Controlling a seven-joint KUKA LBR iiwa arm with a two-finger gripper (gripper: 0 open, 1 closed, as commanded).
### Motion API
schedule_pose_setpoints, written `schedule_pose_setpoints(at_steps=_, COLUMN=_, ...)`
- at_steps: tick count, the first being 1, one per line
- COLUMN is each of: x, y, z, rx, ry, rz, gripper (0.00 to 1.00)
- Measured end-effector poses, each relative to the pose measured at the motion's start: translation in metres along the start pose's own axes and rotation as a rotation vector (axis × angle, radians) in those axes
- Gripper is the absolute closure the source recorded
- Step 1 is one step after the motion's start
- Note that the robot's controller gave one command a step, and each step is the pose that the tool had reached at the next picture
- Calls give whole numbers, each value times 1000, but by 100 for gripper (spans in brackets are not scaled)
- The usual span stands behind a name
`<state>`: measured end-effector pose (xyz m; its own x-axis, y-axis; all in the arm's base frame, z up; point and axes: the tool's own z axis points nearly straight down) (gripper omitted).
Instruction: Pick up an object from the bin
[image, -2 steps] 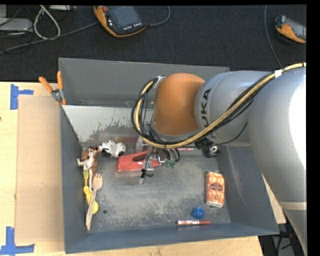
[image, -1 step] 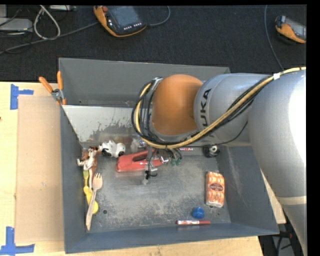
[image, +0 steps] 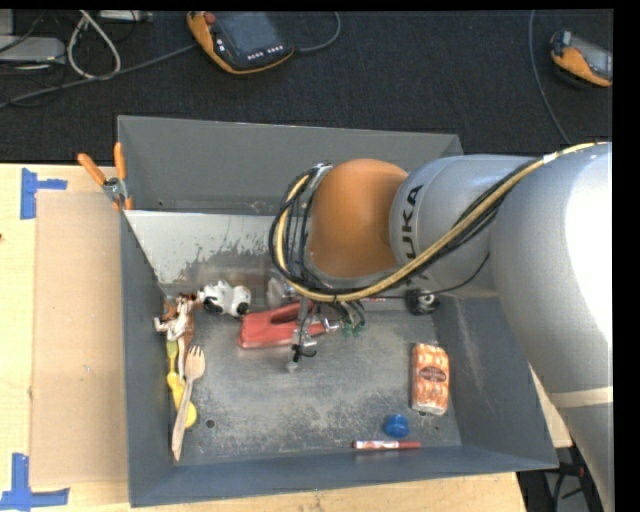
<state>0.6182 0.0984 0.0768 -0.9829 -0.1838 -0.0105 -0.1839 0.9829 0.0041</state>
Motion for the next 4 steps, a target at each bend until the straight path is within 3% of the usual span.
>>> schedule_pose_setpoints(at_steps=1, x=0, y=-14, z=2, rx=-3, ry=-6, rz=63, gripper=100)
schedule_pose_setpoints(at_steps=4, x=1, y=-15, z=2, rx=-4, ry=-6, rz=67, gripper=100)
